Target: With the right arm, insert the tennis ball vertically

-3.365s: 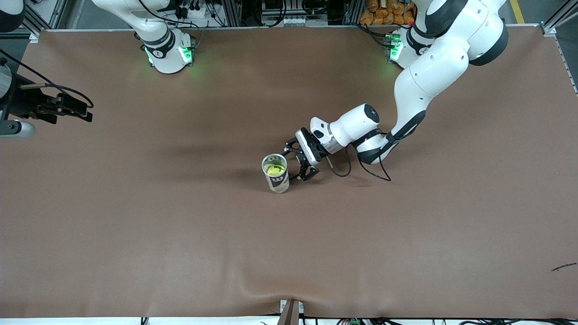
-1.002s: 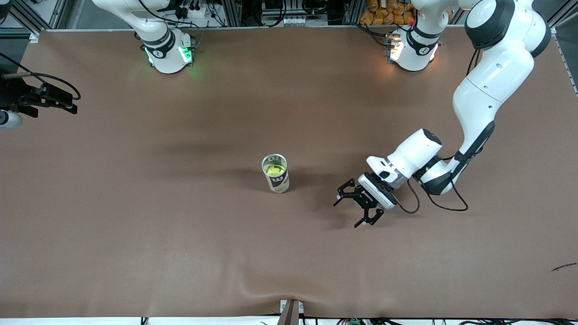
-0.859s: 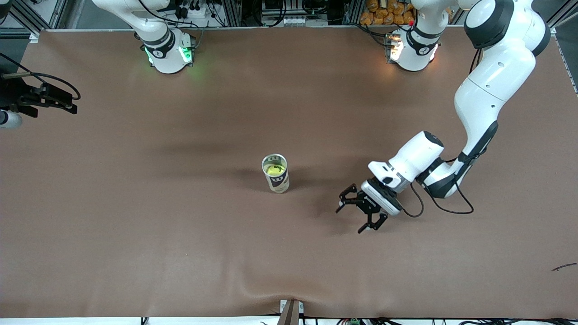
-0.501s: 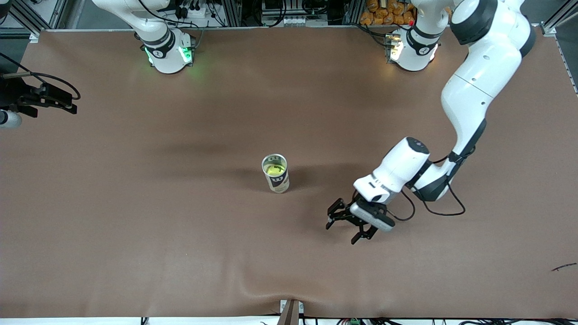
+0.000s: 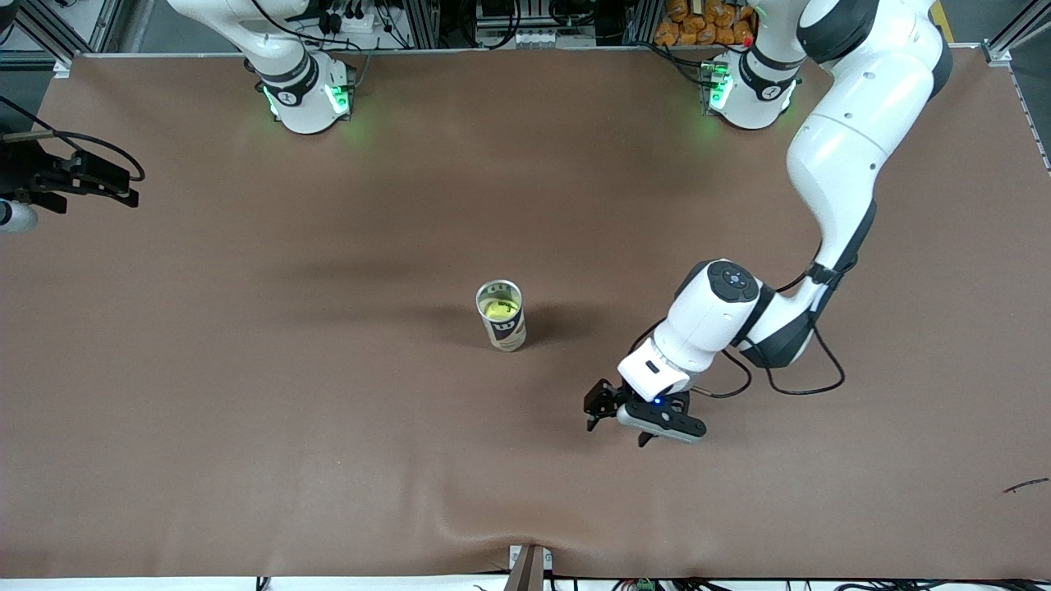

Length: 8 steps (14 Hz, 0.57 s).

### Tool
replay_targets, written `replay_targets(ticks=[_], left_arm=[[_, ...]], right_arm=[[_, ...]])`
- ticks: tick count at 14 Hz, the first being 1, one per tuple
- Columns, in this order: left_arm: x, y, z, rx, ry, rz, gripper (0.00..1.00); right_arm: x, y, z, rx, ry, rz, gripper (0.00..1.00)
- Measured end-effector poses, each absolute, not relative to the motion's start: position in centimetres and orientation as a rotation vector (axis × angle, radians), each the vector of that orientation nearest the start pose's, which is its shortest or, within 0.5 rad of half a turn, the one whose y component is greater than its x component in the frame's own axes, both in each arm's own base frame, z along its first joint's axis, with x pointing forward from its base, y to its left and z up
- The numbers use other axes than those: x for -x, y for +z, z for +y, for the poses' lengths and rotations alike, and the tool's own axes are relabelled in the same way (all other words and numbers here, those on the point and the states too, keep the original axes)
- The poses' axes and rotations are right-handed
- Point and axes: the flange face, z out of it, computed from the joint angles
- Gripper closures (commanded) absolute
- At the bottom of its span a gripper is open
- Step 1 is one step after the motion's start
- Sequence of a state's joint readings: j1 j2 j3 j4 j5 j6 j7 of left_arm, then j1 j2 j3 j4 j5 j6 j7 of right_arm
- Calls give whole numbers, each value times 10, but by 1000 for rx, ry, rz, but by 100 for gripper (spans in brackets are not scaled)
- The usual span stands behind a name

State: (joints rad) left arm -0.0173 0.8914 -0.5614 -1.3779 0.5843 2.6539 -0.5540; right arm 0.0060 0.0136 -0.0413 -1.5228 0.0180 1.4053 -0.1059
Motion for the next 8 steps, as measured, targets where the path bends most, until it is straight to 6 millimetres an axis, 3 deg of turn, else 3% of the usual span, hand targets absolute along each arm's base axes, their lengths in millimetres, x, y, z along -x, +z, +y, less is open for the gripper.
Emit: replay_targets(ticks=[2, 4, 8], left_arm=[[-696, 312, -320, 3254, -584, 238, 0], [-687, 362, -309, 3202, -428, 174, 0], [-644, 466, -278, 3105, -137, 43, 0]], right_arm=[[-541, 626, -17, 3107, 201, -112, 0], [-541, 626, -17, 3107, 200, -112, 0], [-541, 627, -17, 3107, 198, -112, 0]])
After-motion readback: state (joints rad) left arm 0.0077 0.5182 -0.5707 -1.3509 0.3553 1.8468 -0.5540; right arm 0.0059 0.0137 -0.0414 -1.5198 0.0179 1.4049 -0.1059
